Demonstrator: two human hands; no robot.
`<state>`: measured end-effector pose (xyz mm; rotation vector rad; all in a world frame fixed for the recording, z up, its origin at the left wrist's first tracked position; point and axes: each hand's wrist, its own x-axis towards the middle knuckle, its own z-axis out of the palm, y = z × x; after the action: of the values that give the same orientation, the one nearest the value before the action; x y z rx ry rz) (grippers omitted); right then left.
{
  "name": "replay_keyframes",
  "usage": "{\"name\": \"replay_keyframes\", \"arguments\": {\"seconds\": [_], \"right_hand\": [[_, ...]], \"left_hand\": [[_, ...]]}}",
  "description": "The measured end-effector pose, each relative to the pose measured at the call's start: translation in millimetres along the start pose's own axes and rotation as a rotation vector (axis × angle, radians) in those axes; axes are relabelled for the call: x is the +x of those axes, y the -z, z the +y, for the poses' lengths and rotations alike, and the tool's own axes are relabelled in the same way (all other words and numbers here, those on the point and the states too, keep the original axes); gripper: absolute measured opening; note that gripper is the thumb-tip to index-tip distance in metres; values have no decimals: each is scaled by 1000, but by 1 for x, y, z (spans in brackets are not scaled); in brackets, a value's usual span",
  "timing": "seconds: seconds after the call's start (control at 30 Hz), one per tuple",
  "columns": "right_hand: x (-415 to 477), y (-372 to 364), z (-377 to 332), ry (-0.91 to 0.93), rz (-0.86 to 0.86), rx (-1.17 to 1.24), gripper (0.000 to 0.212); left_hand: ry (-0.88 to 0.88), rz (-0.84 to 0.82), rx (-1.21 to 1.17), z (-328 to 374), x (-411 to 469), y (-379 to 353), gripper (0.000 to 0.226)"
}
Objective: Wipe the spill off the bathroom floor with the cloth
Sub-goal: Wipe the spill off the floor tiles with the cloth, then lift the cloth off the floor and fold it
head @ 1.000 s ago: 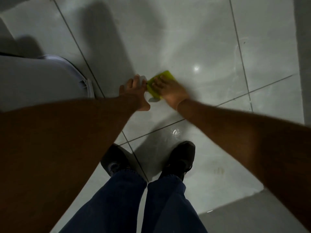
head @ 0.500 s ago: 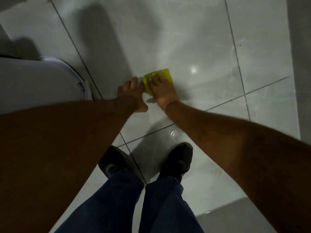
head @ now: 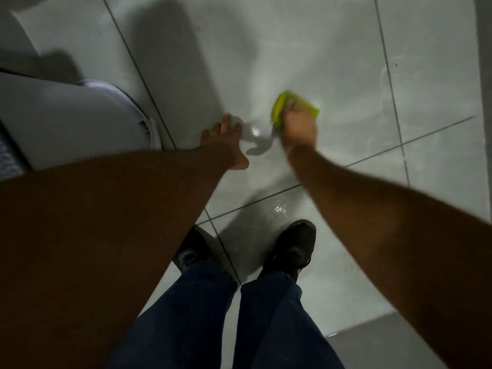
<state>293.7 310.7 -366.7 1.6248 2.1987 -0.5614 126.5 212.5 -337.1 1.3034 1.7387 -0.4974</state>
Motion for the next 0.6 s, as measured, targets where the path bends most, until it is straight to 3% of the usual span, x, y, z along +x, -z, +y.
{"name": "replay_keyframes", "arguments": {"seconds": [0.07, 0.17, 0.27, 0.4, 0.53, 0.6], "right_hand": [[-41, -25, -40, 148, -166, -89, 67], [-78, -32, -75, 268, -273, -179, 51], [-103, 8, -78, 171, -374, 127, 25], [-130, 80, -61, -144, -337, 534, 17], [-174, 173, -62, -279, -350, 1060, 7], [-196, 220, -76, -235, -425, 1247, 28]], "left_hand": [[38, -58, -55, 5, -12, -2, 110], [124, -23, -157, 13, -48, -14, 105], [145, 75, -243, 19, -110, -21, 99], [55, 200, -333, 35, -204, -10, 93], [7, 385, -380, 47, -290, 17, 93], [22, 472, -405, 49, -331, 38, 95]]}}
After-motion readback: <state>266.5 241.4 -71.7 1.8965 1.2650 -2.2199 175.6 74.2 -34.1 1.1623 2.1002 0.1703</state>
